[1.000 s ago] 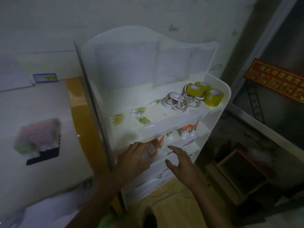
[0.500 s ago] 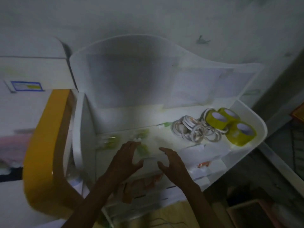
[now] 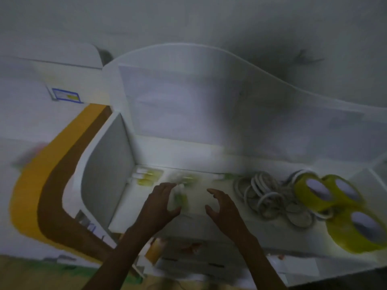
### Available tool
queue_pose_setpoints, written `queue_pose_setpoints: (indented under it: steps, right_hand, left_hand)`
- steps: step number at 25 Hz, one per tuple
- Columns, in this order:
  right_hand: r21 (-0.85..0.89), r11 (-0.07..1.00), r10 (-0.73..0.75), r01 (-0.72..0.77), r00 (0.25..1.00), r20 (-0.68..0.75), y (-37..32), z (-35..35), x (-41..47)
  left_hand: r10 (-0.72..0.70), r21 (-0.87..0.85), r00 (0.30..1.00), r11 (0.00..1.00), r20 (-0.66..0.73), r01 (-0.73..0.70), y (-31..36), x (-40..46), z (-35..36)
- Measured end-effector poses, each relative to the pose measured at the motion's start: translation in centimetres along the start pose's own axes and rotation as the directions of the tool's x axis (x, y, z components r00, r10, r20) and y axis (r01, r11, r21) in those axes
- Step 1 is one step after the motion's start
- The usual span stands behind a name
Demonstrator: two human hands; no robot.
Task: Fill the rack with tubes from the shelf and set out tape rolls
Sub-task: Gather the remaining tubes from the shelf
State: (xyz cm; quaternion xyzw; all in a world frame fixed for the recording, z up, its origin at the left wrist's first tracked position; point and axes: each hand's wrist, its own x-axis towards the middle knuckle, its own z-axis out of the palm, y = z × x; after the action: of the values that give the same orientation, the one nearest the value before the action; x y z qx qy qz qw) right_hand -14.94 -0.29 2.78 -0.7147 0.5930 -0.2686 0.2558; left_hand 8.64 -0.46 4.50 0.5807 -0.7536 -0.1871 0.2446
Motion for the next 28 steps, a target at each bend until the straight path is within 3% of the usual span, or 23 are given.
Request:
queue_pose_setpoints:
  steps: [5, 16, 28]
  right_hand:
    - [0.036, 0.995, -0.098, 0.096, 0.994, 0.052, 1.3, -0.3, 1.6]
    - [0.091, 0.993, -0.079, 0.073, 0.994, 0.074, 1.8, -0.2, 3.6]
    - [0.056, 0.997, -0.047, 0.047, 0.999, 0.002, 0.2, 2.0, 4.3]
  left_hand:
    - [-0.135, 0.087, 0.991, 0.987, -0.009, 0.136, 0.8, -0.8, 1.9]
    - [-0.148, 0.275, 0.989, 0.951, 0.003, 0.141, 0.6, 0.6, 3.0]
    - [-0.131, 0.027, 0.990, 0.991, -0.053, 0.133, -2.0, 1.4, 1.6]
